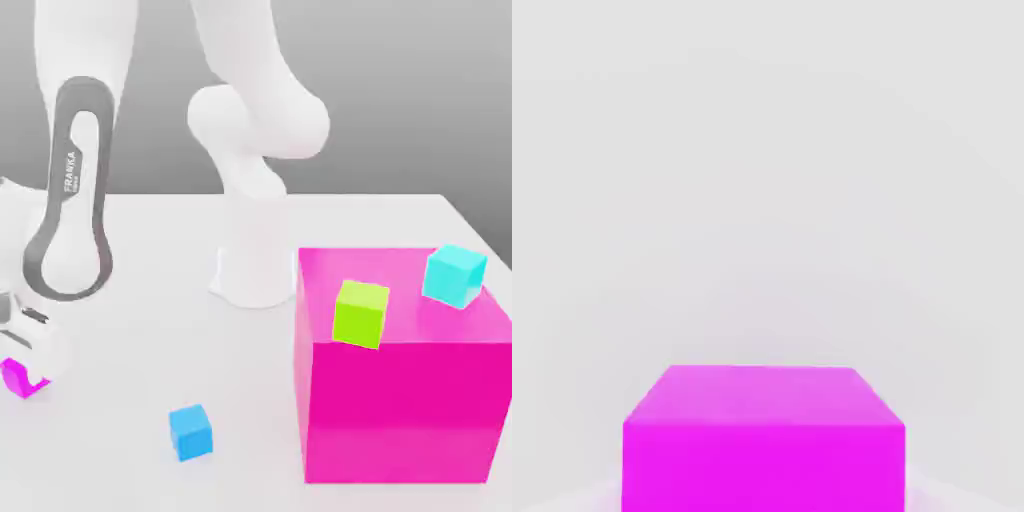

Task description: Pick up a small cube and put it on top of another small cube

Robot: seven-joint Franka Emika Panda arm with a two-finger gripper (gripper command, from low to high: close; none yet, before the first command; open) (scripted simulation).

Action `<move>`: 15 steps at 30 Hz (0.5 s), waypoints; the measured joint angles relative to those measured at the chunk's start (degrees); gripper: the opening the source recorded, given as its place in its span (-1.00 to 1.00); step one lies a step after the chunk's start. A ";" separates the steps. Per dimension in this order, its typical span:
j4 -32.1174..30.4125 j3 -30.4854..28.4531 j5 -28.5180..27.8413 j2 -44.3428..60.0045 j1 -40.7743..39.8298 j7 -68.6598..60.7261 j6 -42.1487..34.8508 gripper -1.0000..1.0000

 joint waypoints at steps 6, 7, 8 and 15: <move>1.52 2.74 -8.31 -10.20 8.29 5.25 -10.86 -1.00; 2.14 4.13 -9.11 -11.67 10.58 5.62 -12.85 -1.00; 2.77 5.41 -9.82 -13.13 13.21 5.92 -14.85 -1.00; 7.22 12.39 -13.80 -23.26 26.26 7.37 -28.99 -1.00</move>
